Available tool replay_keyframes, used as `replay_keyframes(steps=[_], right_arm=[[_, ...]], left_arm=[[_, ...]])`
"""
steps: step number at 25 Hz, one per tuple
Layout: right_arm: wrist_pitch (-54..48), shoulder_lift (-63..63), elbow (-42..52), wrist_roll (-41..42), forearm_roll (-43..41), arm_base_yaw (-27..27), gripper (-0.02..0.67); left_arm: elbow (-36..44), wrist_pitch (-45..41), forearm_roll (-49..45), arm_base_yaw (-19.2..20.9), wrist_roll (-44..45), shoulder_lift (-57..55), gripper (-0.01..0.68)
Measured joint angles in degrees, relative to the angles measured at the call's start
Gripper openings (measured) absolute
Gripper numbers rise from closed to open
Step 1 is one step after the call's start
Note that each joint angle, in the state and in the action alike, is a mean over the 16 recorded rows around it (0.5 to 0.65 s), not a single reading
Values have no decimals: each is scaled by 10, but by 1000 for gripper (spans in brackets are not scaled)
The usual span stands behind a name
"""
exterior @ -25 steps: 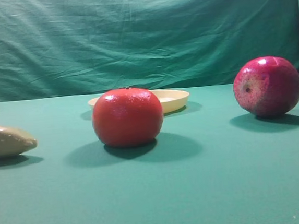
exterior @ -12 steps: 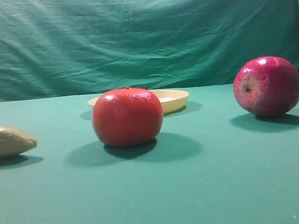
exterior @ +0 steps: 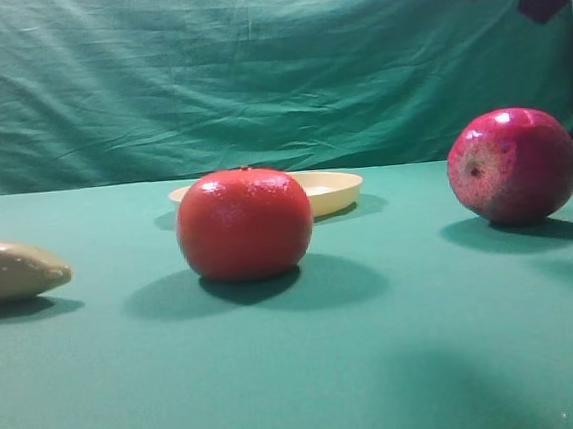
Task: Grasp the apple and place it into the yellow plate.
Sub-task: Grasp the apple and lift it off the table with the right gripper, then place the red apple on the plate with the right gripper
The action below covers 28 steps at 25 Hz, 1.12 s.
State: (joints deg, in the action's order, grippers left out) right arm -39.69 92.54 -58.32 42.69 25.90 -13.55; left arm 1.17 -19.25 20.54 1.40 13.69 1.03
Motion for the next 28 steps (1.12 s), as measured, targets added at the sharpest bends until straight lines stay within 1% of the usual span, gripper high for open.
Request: replay_keyframes(steps=[7,14,20,24,28], right_arm=[[3,70,-30,-7,-16,0,537],[-6,88,-93,-4,-16,-2,462],[4,88,-183,0,-2,-23,451],[33,100,-239,3,11,-55,451],[80,128,-273,7,21,-92,451]], left_arm=[[0,0,0,0,0,0,157],[0,0,0,0,0,0,157],[0,0,0,0,0,0,157],[0,0,0,0,0,0,157],[0,0,0,0,0,0,157]])
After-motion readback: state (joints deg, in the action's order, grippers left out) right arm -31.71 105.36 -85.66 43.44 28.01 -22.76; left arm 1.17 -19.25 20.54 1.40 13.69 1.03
